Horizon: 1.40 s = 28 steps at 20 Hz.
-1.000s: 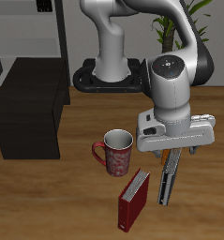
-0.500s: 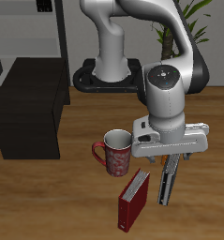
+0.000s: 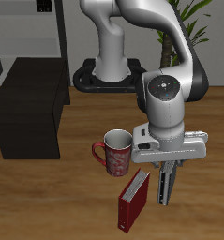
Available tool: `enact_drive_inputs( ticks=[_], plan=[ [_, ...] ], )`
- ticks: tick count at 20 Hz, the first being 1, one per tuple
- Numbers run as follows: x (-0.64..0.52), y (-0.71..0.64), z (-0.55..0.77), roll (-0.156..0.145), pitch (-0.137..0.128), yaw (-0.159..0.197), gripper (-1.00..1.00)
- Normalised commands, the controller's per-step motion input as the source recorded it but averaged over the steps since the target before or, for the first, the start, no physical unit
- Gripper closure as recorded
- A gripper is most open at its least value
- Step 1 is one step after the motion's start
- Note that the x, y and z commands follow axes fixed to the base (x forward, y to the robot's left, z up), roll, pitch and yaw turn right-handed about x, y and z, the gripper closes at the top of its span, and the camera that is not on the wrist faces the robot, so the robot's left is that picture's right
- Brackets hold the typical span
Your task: Place the striped book in the top region of the shelf
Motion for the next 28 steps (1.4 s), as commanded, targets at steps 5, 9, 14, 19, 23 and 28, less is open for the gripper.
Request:
enact_drive_inputs(
  ticks=[5, 9, 14, 19, 23, 28],
  plan=[
    [0.03, 0.03, -0.11, 0.009, 0.010, 0.008, 1.00],
    [-0.04, 0.08, 0.00, 0.016, -0.005, 0.014, 1.00],
    [-0.15, 0.09, 0.31, 0.013, -0.035, 0.011, 1.00],
    [-0.36, 0.03, 0.65, 0.015, -0.087, 0.021, 1.00],
    [-0.42, -0.04, 0.64, 0.042, -0.111, -0.008, 1.00],
    [-0.51, -0.21, 0.51, 0.043, -0.089, -0.049, 1.00]
  ],
)
